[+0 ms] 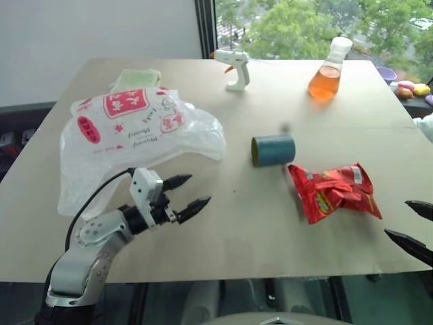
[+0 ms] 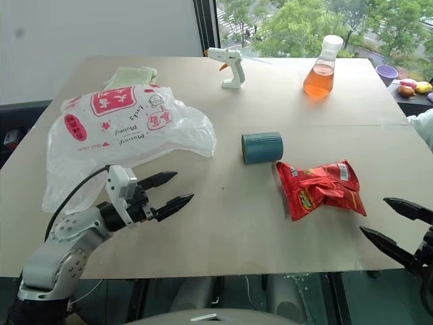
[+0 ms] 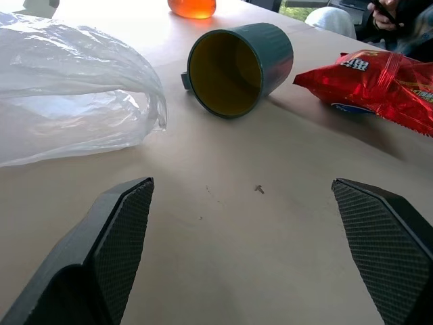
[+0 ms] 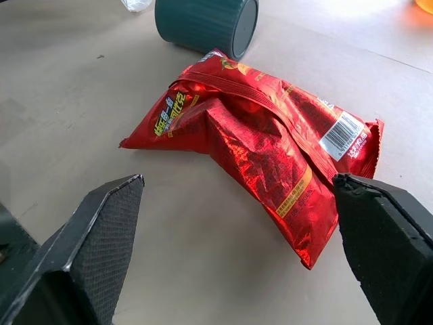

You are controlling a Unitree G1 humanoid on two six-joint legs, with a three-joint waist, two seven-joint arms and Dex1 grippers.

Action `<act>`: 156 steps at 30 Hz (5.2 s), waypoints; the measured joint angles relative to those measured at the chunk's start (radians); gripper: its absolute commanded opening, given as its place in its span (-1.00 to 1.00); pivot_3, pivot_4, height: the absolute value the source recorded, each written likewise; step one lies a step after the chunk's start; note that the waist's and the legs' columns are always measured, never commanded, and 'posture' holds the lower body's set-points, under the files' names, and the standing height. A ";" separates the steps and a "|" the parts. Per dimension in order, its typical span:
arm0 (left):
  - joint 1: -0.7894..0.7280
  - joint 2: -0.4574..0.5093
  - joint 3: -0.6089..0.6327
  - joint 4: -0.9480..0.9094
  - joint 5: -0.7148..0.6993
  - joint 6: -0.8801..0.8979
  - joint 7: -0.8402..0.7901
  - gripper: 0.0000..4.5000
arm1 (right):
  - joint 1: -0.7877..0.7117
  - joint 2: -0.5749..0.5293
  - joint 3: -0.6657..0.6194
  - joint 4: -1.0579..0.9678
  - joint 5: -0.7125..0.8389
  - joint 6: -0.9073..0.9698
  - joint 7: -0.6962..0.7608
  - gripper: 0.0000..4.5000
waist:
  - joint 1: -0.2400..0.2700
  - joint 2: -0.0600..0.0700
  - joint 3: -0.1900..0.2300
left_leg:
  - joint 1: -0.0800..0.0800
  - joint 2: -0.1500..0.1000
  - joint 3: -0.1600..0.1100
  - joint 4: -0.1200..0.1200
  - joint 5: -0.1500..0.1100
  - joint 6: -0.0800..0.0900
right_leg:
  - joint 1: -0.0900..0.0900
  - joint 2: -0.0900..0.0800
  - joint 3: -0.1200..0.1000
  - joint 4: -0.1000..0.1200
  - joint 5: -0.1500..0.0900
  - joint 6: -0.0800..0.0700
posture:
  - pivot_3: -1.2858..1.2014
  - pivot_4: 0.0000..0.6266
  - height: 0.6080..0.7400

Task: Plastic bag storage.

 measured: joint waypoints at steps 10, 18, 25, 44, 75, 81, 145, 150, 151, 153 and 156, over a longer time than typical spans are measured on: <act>-0.198 -0.037 0.033 0.051 0.096 -0.041 0.163 0.96 | -0.164 0.132 0.327 -0.300 0.019 -0.067 -0.111 1.00 | -0.004 0.000 0.000 | 0.007 0.000 0.000 0.001 0.000 0.000 | 0.007 0.001 0.001 0.001 0.000 0.000 | 0.03 -0.52 0.98; -0.145 0.069 0.047 0.117 0.402 -0.219 0.263 0.96 | -0.210 0.131 0.448 -0.321 -0.020 -0.100 -0.133 1.00 | 0.000 -0.002 0.001 | 0.009 0.000 0.001 0.000 0.000 0.000 | 0.007 0.000 0.001 0.000 0.000 0.000 | 0.03 -0.52 0.98; -0.180 0.182 0.041 0.294 0.655 -0.341 0.343 0.96 | -0.214 0.129 0.484 -0.339 -0.041 -0.116 -0.166 1.00 | 0.002 -0.003 0.001 | 0.009 0.001 0.001 -0.001 0.000 0.000 | 0.007 0.000 0.001 0.001 0.000 0.000 | 0.03 -0.52 0.98; -0.387 0.209 -0.131 0.586 0.796 -0.462 0.323 0.71 | -0.362 0.152 0.544 -0.407 0.052 -0.110 -0.338 1.00 | 0.000 -0.003 0.001 | 0.009 0.001 0.002 -0.002 0.000 0.000 | 0.007 0.000 0.001 0.001 0.000 0.000 | 0.03 -0.52 0.98; -0.590 0.025 -0.042 0.259 0.370 0.210 0.254 -0.98 | -0.459 -0.244 0.662 -0.301 -0.492 0.012 -0.357 1.00 | 0.009 -0.006 0.002 | 0.003 -0.003 -0.004 -0.003 -0.001 0.001 | 0.005 -0.001 -0.001 -0.001 0.003 0.003 | 0.03 -0.52 0.98; -0.582 0.012 -0.040 0.215 0.331 0.293 0.261 -0.98 | -0.166 -0.211 0.411 -0.407 -0.619 -0.027 -0.269 1.00 | 0.005 -0.009 0.001 | 0.003 -0.003 -0.005 0.002 0.000 0.001 | 0.007 -0.001 -0.002 0.000 -0.001 0.004 | 0.03 -0.52 0.98; -0.800 0.025 -0.020 0.214 -0.112 0.758 0.219 -1.00 | -0.291 -0.148 0.829 -0.371 -0.713 0.075 -0.557 0.76 | -0.003 -0.012 0.004 | 0.008 -0.004 -0.006 0.002 0.000 0.000 | 0.010 -0.001 -0.001 0.002 -0.002 0.003 | 0.03 -0.52 0.98; -0.800 0.035 -0.019 0.214 -0.115 0.760 0.219 -1.00 | -0.341 -0.095 0.891 -0.306 -0.778 0.040 -0.570 -0.18 | 0.000 -0.012 0.004 | 0.006 -0.005 -0.007 0.002 0.000 0.000 | 0.009 -0.001 -0.001 0.001 -0.002 0.003 | 0.03 -0.52 0.98; -0.800 0.036 -0.018 0.214 -0.116 0.761 0.219 -1.00 | -0.341 -0.090 0.890 -0.313 -0.775 0.041 -0.560 -0.39 | -0.001 -0.012 0.004 | 0.006 -0.005 -0.007 0.002 0.000 0.000 | 0.009 -0.001 -0.001 0.001 -0.002 0.003 | 0.03 -0.52 0.98; -0.800 0.036 -0.015 0.216 -0.119 0.764 0.218 -1.00 | -0.344 -0.088 0.884 -0.338 -0.757 0.043 -0.536 -0.78 | -0.001 -0.012 0.004 | 0.007 -0.005 -0.007 0.002 0.000 0.000 | 0.009 -0.001 -0.001 0.002 -0.002 0.003 | 0.03 -0.52 0.98; -0.800 0.036 -0.007 0.230 -0.139 0.781 0.209 -1.00 | -0.389 -0.077 0.877 -0.380 -0.715 0.051 -0.504 -0.95 | -0.004 -0.012 0.004 | 0.007 -0.004 -0.007 0.002 0.000 0.001 | 0.009 -0.001 -0.001 0.002 -0.002 0.003 | 0.03 -0.52 0.98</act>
